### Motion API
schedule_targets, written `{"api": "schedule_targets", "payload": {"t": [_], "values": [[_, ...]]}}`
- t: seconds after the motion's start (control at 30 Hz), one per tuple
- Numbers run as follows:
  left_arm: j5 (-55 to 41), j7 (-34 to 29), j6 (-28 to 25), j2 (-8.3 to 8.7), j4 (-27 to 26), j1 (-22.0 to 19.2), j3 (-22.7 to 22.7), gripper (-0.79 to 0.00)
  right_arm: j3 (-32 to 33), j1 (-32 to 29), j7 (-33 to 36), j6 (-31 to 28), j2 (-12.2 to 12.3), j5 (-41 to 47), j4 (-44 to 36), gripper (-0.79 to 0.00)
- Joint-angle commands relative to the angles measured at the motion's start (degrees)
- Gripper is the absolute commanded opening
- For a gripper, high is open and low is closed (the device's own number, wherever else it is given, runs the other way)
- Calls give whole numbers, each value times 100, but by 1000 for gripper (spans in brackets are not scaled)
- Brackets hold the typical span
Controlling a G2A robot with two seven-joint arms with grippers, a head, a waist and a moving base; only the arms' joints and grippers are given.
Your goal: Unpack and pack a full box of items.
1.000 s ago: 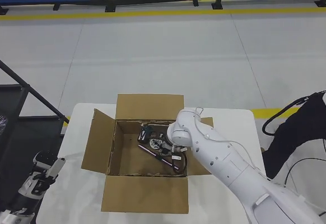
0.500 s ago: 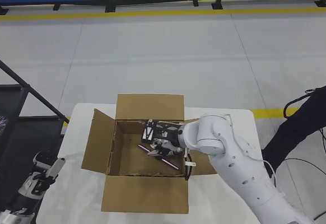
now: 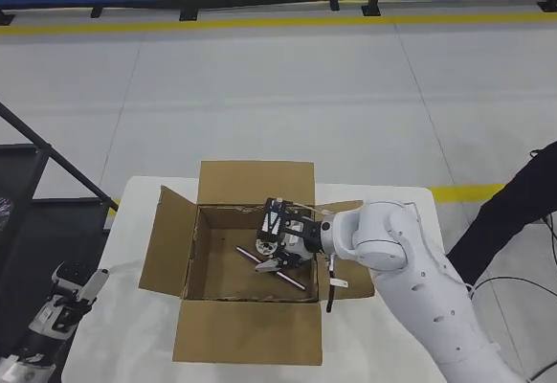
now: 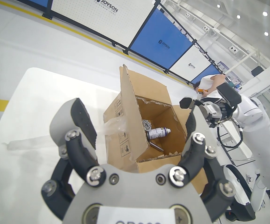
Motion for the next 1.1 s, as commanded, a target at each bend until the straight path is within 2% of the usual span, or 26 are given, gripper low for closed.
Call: {"api": "schedule_targets", "payload": {"t": [0.0, 0.07, 0.13, 0.2, 0.3, 0.5, 0.63, 0.97, 1.07], "values": [[-275, -107, 75, 2, 23, 3, 62, 0, -47, -27, -46, -11, 0, 135, 81, 0], [-552, -51, 403, 4, 40, -99, 24, 0, -26, 88, -77, 25, 0, 335, 250, 0], [-390, -177, 614, 23, 4, -209, 86, 0, 30, 148, -170, -165, 13, 680, 382, 0], [-145, -303, 875, 40, 17, -362, 247, 0, 159, 151, -261, -386, 52, 1028, 475, 0], [339, -533, 957, 75, 100, -648, 609, 0, 459, 75, -305, -693, 153, 1553, 544, 0], [873, -941, 773, 118, 125, -959, 1252, 0, 1013, -324, -513, -1116, 400, 2416, 451, 0], [998, -1114, 571, 140, 77, -1014, 1537, 0, 1347, -686, -565, -1168, 617, 3583, 643, 0], [880, -1684, 250, 214, -84, -1127, 1909, 0, 1366, -698, -525, -1128, 638, 3646, 651, 0], [791, -1925, 66, 239, 53, -1274, 2135, 0, 1366, -698, -525, -1128, 638, 3646, 651, 0]]}}
